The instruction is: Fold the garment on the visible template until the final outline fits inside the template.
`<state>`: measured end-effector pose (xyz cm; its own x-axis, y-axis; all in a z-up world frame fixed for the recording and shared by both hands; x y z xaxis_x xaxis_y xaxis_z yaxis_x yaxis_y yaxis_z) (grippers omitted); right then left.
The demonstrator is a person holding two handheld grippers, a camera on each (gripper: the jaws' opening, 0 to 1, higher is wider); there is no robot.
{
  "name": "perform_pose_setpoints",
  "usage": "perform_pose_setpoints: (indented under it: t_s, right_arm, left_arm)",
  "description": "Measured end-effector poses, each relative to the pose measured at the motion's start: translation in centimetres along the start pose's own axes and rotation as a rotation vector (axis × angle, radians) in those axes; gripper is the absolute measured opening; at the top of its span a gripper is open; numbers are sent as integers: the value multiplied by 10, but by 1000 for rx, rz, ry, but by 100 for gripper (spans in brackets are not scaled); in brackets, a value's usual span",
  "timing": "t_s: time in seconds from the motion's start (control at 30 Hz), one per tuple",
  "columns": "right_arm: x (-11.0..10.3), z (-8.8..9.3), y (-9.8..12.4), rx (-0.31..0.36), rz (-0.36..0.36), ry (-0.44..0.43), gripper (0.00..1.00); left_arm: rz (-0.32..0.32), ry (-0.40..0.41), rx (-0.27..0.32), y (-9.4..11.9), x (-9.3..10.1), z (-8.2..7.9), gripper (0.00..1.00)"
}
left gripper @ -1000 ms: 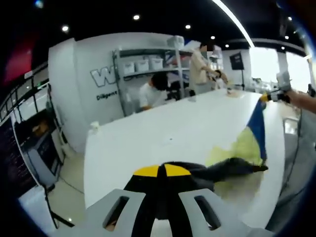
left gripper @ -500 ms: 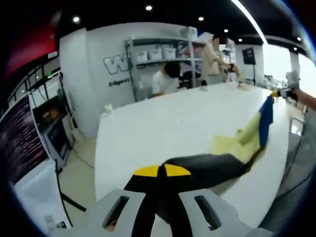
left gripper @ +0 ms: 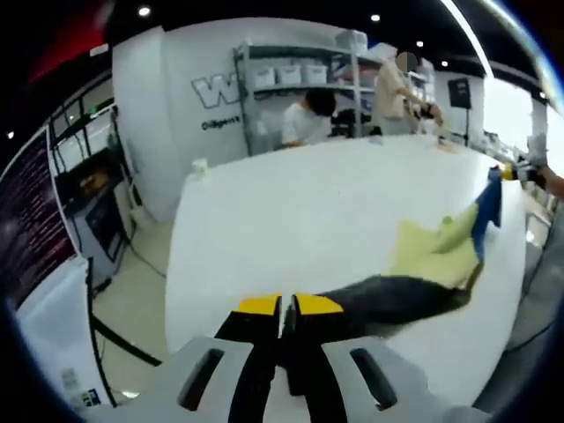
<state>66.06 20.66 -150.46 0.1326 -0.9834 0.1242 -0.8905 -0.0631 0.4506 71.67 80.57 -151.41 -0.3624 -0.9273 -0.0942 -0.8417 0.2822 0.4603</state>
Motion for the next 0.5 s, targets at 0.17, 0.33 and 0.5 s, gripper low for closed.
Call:
perform_pose_setpoints:
  t_s: [0.17,0.33,0.5]
  right_arm:
    - [0,-7,1,7,4,12,0]
    - [-13,-8,0,5,-48,49,0]
    - [-23,-5,-1,6,-83,61,0]
  left_arm:
    - [65,-71,42,-9,8,-15,8]
    - [134,-121,34,-7,35,-14,8]
    - [182,-115,27,-7,63,-12,2]
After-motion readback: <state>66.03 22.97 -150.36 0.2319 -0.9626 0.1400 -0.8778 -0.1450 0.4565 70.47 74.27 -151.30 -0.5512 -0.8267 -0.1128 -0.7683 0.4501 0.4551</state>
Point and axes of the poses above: the point that each gripper's makers call its tool centre point, and the gripper's own axes: y roughly backward along the fingers, x roughly to its right, z roughly out of its underside, the point moved 5 cm from there along y, roughly backward along the fingers, and after that the axes turned 4 degrees about x, right-handed, at the moved point
